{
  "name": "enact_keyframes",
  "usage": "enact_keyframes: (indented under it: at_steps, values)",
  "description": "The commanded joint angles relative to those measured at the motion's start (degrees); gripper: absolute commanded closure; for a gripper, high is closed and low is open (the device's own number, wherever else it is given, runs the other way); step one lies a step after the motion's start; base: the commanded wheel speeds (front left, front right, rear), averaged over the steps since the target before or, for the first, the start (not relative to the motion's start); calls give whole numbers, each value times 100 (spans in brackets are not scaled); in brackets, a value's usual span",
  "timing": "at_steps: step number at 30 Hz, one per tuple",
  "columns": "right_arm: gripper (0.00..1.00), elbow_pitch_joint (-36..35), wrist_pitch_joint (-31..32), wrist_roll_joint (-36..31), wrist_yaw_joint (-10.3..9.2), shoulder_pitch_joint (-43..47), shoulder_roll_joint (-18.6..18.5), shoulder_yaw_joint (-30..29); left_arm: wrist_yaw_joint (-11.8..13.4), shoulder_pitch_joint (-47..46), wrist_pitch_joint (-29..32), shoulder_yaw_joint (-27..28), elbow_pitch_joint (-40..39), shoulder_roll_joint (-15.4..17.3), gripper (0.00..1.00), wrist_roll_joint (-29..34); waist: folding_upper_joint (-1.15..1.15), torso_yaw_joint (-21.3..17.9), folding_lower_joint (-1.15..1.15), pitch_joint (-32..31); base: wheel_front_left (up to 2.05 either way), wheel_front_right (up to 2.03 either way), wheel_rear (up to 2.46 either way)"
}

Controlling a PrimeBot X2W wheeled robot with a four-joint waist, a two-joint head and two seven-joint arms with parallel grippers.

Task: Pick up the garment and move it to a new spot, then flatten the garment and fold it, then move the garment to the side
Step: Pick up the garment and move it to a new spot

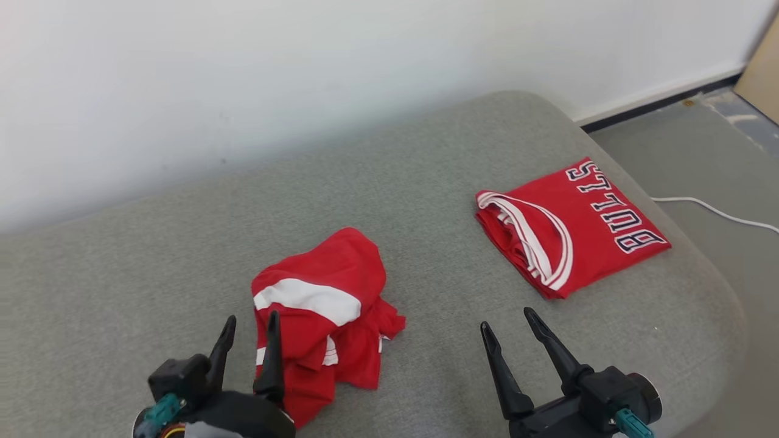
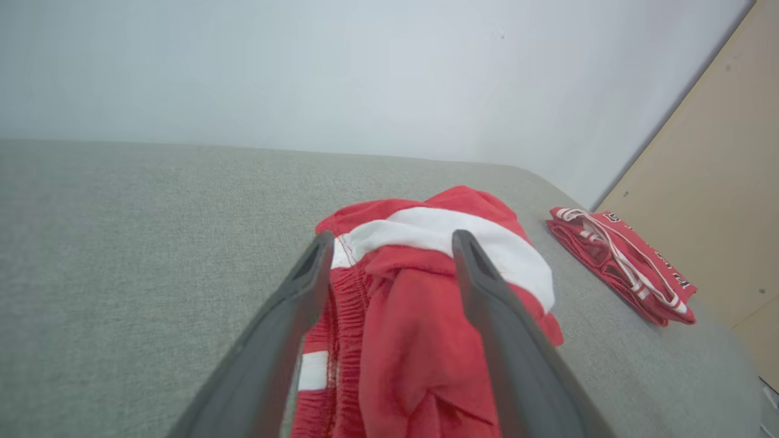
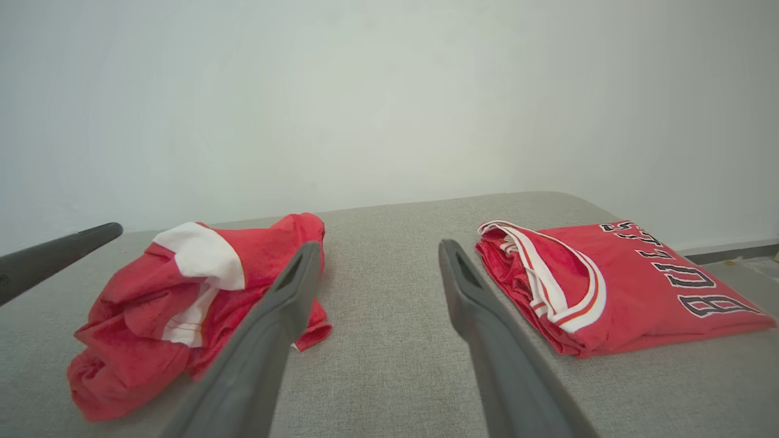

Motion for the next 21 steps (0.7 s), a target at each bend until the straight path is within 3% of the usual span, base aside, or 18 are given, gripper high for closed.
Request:
enact_keyframes:
  at_steps: [1, 6, 13, 21]
  values:
    - [0, -10, 1, -60, -16, 48, 3, -74, -17, 206, -190, 26, -119, 1, 0, 89, 0, 267, 0, -184, 0, 0, 0]
    - [0, -8, 1, -171, -16, 120, 4, -338, -58, 755, -386, 248, -708, -24, 0, 116, 0, 589, 0, -298, 0, 0, 0]
    - [0, 64, 1, -368, -16, 253, -12, -739, -142, 1702, -394, 1140, -1819, -55, 0, 697, 0, 962, 0, -378, 0, 0, 0]
    - [0, 236, 1, -428, -16, 458, -36, -998, -178, 2466, -395, 1792, -1940, -178, 0, 928, 0, 1236, 0, -487, 0, 0, 0]
